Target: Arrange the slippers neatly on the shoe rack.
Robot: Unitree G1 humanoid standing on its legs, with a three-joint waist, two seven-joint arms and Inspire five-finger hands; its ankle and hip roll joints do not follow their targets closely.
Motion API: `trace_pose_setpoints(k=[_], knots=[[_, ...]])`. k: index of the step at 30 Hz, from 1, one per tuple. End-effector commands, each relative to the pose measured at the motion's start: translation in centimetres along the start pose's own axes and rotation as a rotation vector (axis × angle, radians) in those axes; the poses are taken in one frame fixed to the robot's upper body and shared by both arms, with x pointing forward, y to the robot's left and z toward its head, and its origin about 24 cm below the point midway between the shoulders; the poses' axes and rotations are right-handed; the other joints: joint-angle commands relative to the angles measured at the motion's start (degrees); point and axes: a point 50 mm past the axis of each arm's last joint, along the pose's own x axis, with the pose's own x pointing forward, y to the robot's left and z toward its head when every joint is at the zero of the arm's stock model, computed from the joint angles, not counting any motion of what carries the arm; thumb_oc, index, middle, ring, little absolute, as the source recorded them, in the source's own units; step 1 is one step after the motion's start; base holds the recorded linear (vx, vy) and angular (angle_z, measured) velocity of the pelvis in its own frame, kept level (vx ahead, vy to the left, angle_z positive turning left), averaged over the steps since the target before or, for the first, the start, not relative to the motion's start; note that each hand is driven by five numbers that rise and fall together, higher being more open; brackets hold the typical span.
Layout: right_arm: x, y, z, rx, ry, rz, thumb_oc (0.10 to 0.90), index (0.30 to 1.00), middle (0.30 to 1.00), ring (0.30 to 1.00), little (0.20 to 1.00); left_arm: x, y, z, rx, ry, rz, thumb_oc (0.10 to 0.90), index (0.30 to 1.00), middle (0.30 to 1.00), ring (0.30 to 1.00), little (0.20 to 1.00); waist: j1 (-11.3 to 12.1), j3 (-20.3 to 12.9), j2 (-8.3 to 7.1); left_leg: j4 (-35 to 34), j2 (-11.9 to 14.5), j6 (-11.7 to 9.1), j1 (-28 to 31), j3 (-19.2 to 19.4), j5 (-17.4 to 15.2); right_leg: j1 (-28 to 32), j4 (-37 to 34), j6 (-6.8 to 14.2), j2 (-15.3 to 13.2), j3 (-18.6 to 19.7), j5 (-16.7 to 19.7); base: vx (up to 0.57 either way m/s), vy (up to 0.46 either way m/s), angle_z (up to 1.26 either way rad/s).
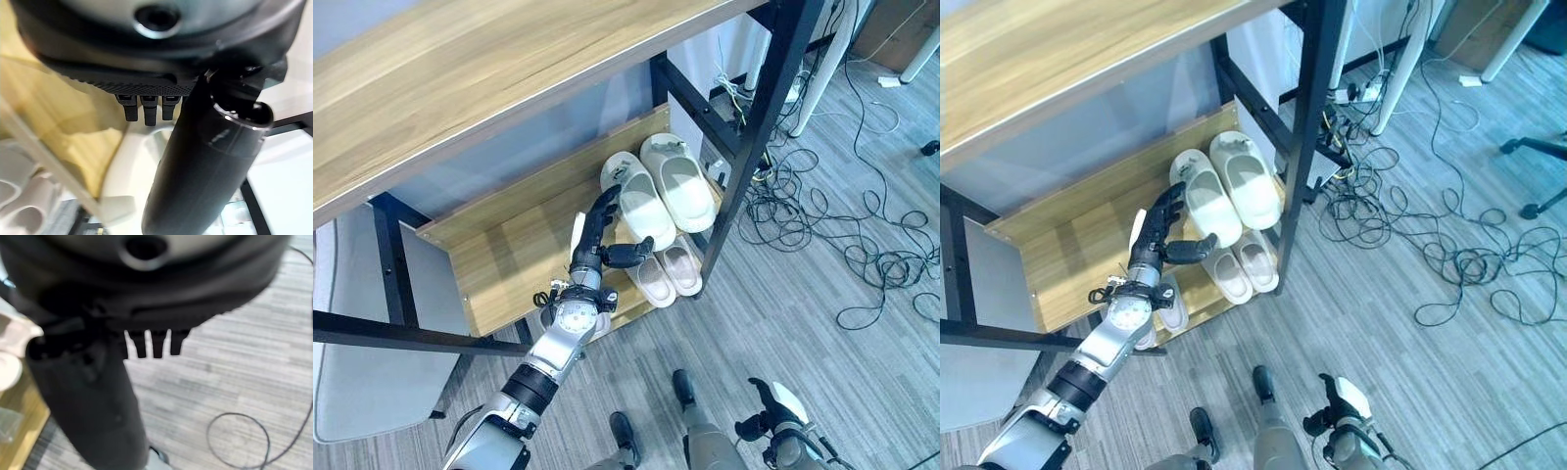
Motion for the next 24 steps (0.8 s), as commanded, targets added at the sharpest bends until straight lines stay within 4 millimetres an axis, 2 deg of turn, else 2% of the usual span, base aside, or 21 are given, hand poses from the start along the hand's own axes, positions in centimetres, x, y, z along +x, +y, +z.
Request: trace_pose_setpoints(k=[1,5,7,9,10,11,14,19,21,22,24], knots=[[-0.7,0.8,-1.2,0.01,0.02,0.001,0.8,0.9,0.9,0.9,0.9,0.2,1.6,4.7,-0.008,-0.269,0.006,0.8,0.9,0.9,0.9,0.9,1.54,-4.06,-2.66,0.16,0.86,-2.74,0.75,-3.02,-4.12,2.82,0.78,4.05,-2.77,-5.56,-9.54,-0.03,0.008,0.15],[-0.8,1.3,-1.2,0.023,0.025,0.019,0.8,0.9,0.9,0.9,0.9,-2.2,2.9,4.3,0.017,-0.283,-0.005,0.8,0.9,0.9,0.9,0.9,3.33,-4.4,-3.87,0.16,0.88,-2.68,1.09,-4.06,-4.09,3.93,0.77,4.23,-3.0,-6.8,-9.55,-0.02,0.003,0.17],[-1.0,1.8,-1.3,0.032,0.033,0.033,0.8,0.9,0.9,0.9,0.9,-4.1,4.2,3.7,0.038,-0.266,-0.004,0.8,0.9,0.9,0.9,0.9,4.77,-4.92,-4.78,0.16,0.75,-2.61,1.14,-5.01,-4.07,4.68,0.65,4.48,-3.21,-7.87,-9.53,-0.03,0.012,0.22],[-1.1,2.0,-1.3,0.035,0.036,0.038,0.8,0.9,0.9,0.9,0.9,-4.7,4.4,3.3,0.03,-0.249,-0.008,0.8,0.9,0.9,0.9,0.9,5.24,-5.06,-5.06,0.16,0.74,-2.56,1.15,-5.4,-4.05,4.95,0.65,4.53,-3.33,-8.29,-9.56,-0.01,0.003,0.23],[-1.2,2.3,-1.5,0.042,0.047,0.047,0.8,0.9,0.9,0.9,0.9,-5.8,4.7,2.6,0.023,-0.215,-0.021,0.8,0.9,0.9,0.9,0.9,6.18,-5.3,-5.63,0.16,0.71,-2.57,1.28,-6.28,-3.96,5.61,0.66,4.54,-3.61,-9.4,-9.55,-0.01,-0.003,0.26],[-1.2,2.3,-1.5,0.042,0.047,0.048,0.8,0.9,0.9,0.9,0.9,-5.9,4.7,2.6,0.023,-0.213,-0.021,0.8,0.9,0.9,0.9,0.9,6.08,-5.34,-5.65,0.16,0.69,-2.57,1.29,-6.36,-3.95,5.67,0.64,4.55,-3.63,-9.49,-9.57,-0.02,0.013,0.32],[-1.5,3.1,-1.7,0.055,0.07,0.069,0.8,0.9,0.9,0.9,0.9,-8.0,5.5,0.9,0.054,-0.13,-0.044,0.8,0.9,0.9,0.9,0.9,8.03,-5.88,-6.77,0.16,0.39,-2.53,1.55,-8.44,-3.91,7.5,0.58,4.54,-4.06,-11.8,-9.69,0.01,0.016,0.36],[-1.7,3.8,-1.8,0.06,0.085,0.088,0.8,0.9,0.9,0.9,0.9,-10.0,6.2,-1.2,0.116,-0.028,-0.058,0.8,0.9,0.9,0.9,0.9,9.52,-6.39,-7.87,0.16,0.04,-2.32,2.3,-10.0,-4.01,9.44,0.52,4.65,-4.41,-13.75,-9.91,0.02,0.026,0.3],[-1.7,4.0,-1.8,0.063,0.09,0.09,0.8,0.9,0.9,0.9,0.9,-11.1,6.4,-2.6,0.141,0.051,-0.077,0.8,0.9,0.9,0.9,0.9,10.23,-6.5,-8.36,0.16,-0.12,-2.18,2.61,-10.71,-4.07,10.31,0.5,4.75,-4.64,-14.54,-9.97,0.02,0.044,0.26],[-1.7,4.1,-1.6,0.067,0.091,0.093,0.8,0.9,0.9,0.9,0.9,-12.3,6.6,-4.3,0.161,0.141,-0.097,0.8,0.9,0.9,0.9,0.9,10.93,-6.67,-8.83,0.16,-0.18,-2.02,2.91,-11.39,-4.13,11.04,0.58,4.83,-4.86,-15.27,-9.99,0.03,0.052,0.29],[-1.7,4.1,-1.6,0.067,0.092,0.094,0.8,0.9,0.9,0.9,0.9,-12.9,6.8,-5.0,0.163,0.182,-0.102,0.8,0.9,0.9,0.9,0.9,11.1,-6.81,-9.06,0.16,-0.3,-1.95,3.04,-11.64,-4.22,11.44,0.57,4.89,-4.9,-15.58,-10.06,0.02,0.041,0.23]])
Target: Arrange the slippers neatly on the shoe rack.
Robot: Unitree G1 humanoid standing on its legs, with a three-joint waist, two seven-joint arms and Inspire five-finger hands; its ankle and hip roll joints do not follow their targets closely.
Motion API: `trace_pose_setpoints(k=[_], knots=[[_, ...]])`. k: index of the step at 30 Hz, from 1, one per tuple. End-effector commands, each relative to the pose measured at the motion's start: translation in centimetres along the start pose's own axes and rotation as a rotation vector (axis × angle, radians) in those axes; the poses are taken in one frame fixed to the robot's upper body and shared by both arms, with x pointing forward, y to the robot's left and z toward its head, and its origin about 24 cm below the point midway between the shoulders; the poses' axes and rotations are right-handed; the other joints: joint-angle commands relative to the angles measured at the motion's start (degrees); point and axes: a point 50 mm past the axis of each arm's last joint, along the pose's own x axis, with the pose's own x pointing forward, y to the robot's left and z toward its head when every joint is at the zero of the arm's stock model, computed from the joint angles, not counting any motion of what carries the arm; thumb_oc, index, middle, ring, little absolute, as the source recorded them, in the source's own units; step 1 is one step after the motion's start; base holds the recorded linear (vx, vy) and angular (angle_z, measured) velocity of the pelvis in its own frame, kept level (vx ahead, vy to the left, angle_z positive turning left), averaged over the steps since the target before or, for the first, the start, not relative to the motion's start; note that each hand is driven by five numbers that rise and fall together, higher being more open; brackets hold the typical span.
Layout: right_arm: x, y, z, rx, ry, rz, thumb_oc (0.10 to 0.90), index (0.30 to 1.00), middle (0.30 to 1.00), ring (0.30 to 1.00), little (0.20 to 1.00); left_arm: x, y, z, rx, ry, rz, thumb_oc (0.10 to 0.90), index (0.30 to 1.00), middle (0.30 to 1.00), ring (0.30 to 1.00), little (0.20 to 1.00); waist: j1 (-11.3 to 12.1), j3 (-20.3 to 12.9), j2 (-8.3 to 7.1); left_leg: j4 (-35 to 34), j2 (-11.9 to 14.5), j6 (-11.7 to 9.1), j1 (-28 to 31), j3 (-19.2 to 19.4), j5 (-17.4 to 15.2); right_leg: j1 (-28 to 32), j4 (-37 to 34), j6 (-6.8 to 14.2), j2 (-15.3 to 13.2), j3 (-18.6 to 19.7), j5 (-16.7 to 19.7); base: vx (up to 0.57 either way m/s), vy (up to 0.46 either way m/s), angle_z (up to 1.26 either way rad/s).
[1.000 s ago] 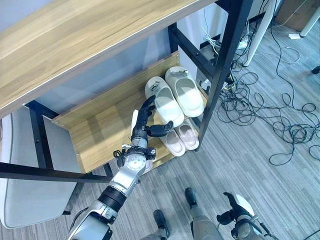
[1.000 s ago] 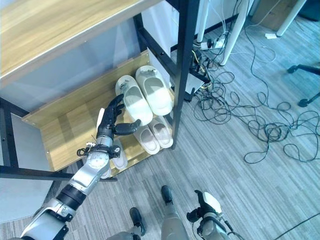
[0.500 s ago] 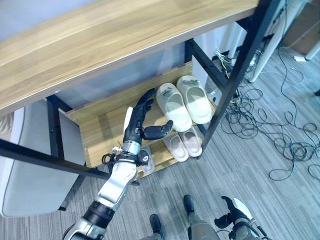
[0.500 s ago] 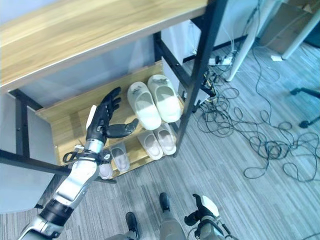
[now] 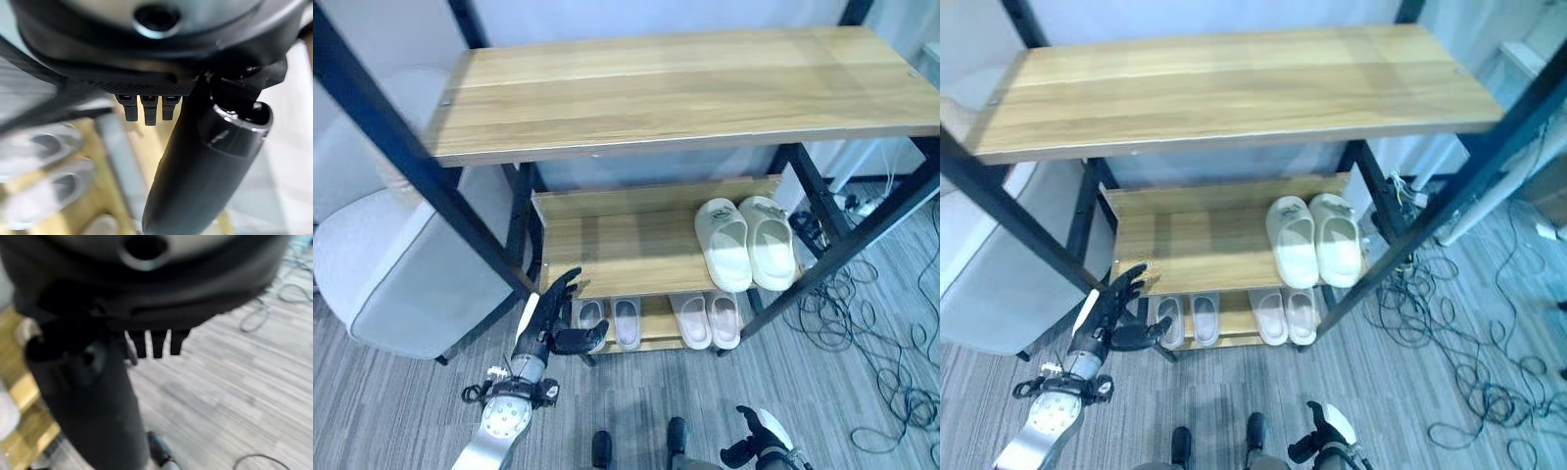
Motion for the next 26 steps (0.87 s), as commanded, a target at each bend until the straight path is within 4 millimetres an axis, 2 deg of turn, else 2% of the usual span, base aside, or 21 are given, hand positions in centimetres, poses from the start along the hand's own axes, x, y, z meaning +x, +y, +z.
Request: trace_pose_setpoints(k=[1,8,11,12,13,14,18,20,26], knots=[[0.1,-0.6,-0.7,0.006,0.014,-0.025,0.8,0.9,0.9,0.9,0.9,0.2,0.2,2.3,0.036,-0.154,-0.04,0.8,0.9,0.9,0.9,0.9,0.64,-3.21,-2.01,0.15,0.02,-1.45,-1.78,-0.3,-4.76,1.34,1.0,4.76,-3.18,-3.88,-6.85,0.02,0.027,0.1],[0.1,-0.4,-0.6,0.019,0.027,-0.021,0.8,0.9,0.9,0.9,0.9,-1.0,1.6,-3.1,0.185,0.096,-0.018,0.8,0.9,0.9,0.9,0.9,1.94,-3.84,-3.62,0.15,-0.48,-0.83,-1.3,-2.59,-5.03,3.05,1.2,4.76,-3.36,-5.6,-7.34,0.02,0.043,0.18],[0.2,-0.3,-0.4,0.027,0.027,-0.018,0.8,0.9,0.9,0.9,0.9,-1.6,2.2,-6.0,0.243,0.237,0.016,0.8,0.9,0.9,0.9,0.9,2.32,-4.04,-4.24,0.15,-0.7,-0.57,-1.19,-3.25,-5.02,3.49,1.24,4.75,-3.57,-6.02,-7.4,0.01,0.044,0.18],[0.2,-0.4,-0.3,0.035,0.028,-0.018,0.8,0.9,0.9,0.9,0.9,-2.2,2.4,-8.2,0.25,0.35,0.047,0.8,0.9,0.9,0.9,0.9,2.4,-4.27,-4.7,0.15,-0.91,-0.41,-1.11,-3.42,-5.07,3.68,1.27,4.73,-3.66,-6.2,-7.31,0.01,0.057,0.08],[0.3,-0.5,-0.3,0.037,0.032,-0.021,0.8,0.9,0.9,0.9,0.9,-2.4,2.6,-9.1,0.262,0.399,0.059,0.8,0.9,0.9,0.9,0.9,2.37,-4.32,-4.79,0.15,-1.0,-0.37,-1.08,-3.51,-5.07,3.75,1.27,4.74,-3.73,-6.19,-7.3,0.0,0.04,0.1],[0.3,-0.5,-0.3,0.037,0.031,-0.022,0.8,0.9,0.9,0.9,0.9,-2.4,2.6,-9.1,0.262,0.398,0.06,0.8,0.9,0.9,0.9,0.9,2.35,-4.28,-4.77,0.15,-1.01,-0.36,-1.08,-3.52,-5.07,3.76,1.27,4.75,-3.74,-6.21,-7.31,0.0,0.034,0.09],[0.4,-0.7,-0.5,0.036,0.051,-0.018,0.8,0.9,0.9,0.9,0.9,-4.0,2.6,-12.7,0.288,0.605,0.097,0.8,0.9,0.9,0.9,0.9,2.16,-4.57,-4.98,0.15,-1.22,-0.17,-0.78,-3.53,-5.11,3.96,1.34,4.79,-3.97,-6.01,-7.15,0.0,0.045,0.05],[0.4,-0.7,-0.7,0.034,0.066,-0.014,0.8,0.9,0.9,0.9,0.9,-4.7,2.8,-14.3,0.36,0.701,0.094,0.8,0.9,0.9,0.9,0.9,1.79,-4.78,-4.86,0.15,-1.33,-0.11,-0.51,-3.42,-5.24,4.05,1.43,4.82,-4.06,-5.72,-7.11,0.0,0.059,0.01],[0.5,-0.6,-0.9,0.028,0.091,-0.008,0.8,0.9,0.9,0.9,0.9,-5.6,2.6,-15.9,0.397,0.809,0.088,0.8,0.9,0.9,0.9,0.9,1.39,-4.96,-4.62,0.15,-1.47,-0.08,-0.2,-3.04,-5.31,3.91,1.53,4.82,-4.08,-5.05,-6.91,-0.01,0.028,0.0]])
